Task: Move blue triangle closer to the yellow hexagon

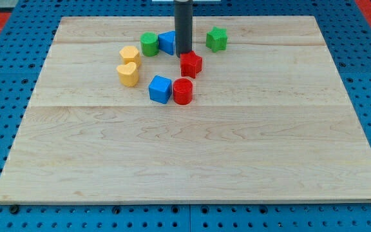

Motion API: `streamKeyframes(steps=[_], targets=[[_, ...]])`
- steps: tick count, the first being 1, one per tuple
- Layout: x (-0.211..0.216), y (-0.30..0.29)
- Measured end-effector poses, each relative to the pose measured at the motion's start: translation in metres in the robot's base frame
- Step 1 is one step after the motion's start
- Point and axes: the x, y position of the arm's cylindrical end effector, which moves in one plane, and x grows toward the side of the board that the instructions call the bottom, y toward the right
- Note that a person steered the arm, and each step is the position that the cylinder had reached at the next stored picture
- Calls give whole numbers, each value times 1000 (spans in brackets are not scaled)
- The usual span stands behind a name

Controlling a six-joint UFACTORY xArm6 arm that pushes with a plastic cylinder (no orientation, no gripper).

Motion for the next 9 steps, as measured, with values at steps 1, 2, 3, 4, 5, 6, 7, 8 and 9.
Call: streamKeyframes(steps=[1,2,3,4,5,6,7,8,9], targets=[[0,1],[-2,4],[-21,17],[-58,9],[-50,-10],[-29,-52],[-15,-79],[-16,-82],[-16,-82]])
